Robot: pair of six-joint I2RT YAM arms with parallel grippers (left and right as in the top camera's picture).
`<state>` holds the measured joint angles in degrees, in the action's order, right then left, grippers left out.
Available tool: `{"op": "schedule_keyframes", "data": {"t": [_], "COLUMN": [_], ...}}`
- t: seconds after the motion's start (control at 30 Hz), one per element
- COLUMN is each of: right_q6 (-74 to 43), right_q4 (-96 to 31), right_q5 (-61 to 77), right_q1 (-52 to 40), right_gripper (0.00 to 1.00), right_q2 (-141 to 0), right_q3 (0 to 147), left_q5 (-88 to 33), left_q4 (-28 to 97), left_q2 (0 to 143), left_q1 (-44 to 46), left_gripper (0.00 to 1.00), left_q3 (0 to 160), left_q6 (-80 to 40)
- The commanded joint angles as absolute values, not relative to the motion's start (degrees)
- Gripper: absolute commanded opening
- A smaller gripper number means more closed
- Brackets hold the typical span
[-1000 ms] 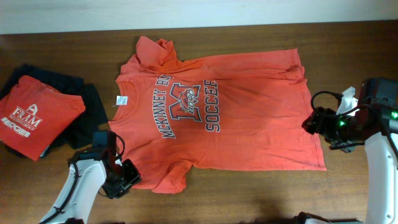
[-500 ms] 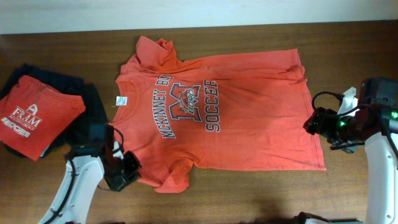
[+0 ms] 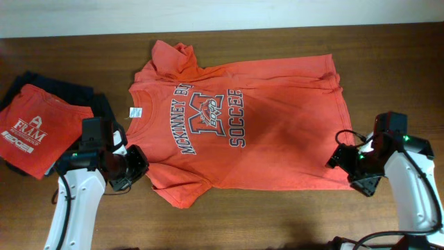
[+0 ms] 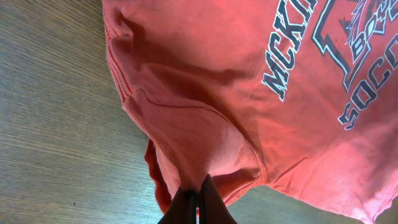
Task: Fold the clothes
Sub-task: 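Grasp the shirt's bottom hem corners with left and right grippers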
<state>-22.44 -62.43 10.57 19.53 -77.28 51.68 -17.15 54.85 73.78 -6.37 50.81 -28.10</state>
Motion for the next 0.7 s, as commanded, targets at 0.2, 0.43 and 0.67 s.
{"op": "schedule_keyframes", "data": {"t": [0.2,0.43,0.67], "right_q6": [-24.9,-24.9,-26.4], "right_q4": [-56.6,-46.6,-38.5], "right_q5": [7.1,6.8,7.8], "right_q1": [35.5,36.5,36.5], "right_gripper": [0.91,0.90,0.69], "right_q2": [-77.3,-79.0,-82.8], "right_q3": [43.2,36.6,33.6], "left_q5": [-16.8,-16.7,-16.7], "left_q4": [54.9,54.9,54.9], "left_q2": [73.1,73.1,73.1], "left_q1": [-6.7,-6.7,-6.7], "left_gripper": [0.01,0.01,0.01], "left_q3": [52.0,52.0,52.0], "left_q6": [-26.4,-26.0,-26.0]}}
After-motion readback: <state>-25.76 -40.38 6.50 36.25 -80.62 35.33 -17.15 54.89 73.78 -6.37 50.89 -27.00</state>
